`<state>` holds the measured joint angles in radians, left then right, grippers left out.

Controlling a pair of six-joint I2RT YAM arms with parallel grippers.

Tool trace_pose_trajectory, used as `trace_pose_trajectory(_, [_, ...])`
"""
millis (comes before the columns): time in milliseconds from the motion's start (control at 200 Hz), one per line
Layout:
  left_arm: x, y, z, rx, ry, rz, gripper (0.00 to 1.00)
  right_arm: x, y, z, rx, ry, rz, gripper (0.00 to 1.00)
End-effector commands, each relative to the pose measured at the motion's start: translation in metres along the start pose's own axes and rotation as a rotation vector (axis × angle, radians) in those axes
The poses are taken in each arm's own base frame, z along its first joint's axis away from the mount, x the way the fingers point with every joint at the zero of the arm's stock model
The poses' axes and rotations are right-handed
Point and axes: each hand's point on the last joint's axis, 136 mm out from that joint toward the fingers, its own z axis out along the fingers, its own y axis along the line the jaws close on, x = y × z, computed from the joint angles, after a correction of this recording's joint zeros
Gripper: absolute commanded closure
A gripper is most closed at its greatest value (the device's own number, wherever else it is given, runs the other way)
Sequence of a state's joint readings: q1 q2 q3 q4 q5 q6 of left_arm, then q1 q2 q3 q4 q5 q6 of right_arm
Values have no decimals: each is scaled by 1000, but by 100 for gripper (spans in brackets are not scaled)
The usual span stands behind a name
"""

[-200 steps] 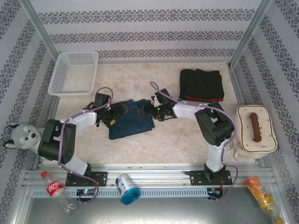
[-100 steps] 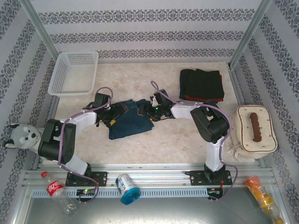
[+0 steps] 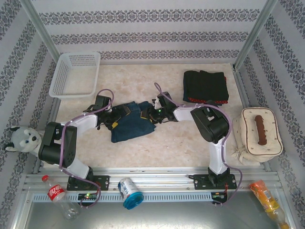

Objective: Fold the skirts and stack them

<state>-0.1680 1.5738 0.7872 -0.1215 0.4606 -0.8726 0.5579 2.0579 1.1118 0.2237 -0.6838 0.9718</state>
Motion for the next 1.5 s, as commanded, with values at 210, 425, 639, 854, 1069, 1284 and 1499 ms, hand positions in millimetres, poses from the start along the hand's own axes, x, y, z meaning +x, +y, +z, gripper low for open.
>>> trace_pose_trajectory(210, [9,38,-3,-107,1,-59,0,1,1,-13,107,-15,-129,100])
trace_pose_trajectory(425, [-3,35,-22,-117,-74,-40,0,-14,-7,-42,349,-49,-282,100])
trace_pose_trajectory(639, [-18,37,-36,-128,-148,-57,0,-39,3,-84,557,-5,-491,100])
trace_pose_trajectory(854, [-26,39,-36,-156,-165,-71,0,-83,-5,-137,868,26,-641,100])
trace_pose_trajectory(1069, [-25,43,-29,-189,-127,-104,0,-134,-6,-188,1127,-28,-669,100])
trace_pose_trajectory(1284, [-27,38,-20,-188,-90,-131,0,-177,8,-232,1315,-123,-740,100])
trace_pose_trajectory(1499, [-26,34,-17,-170,-62,-120,0,-193,43,-254,1270,-252,-757,100])
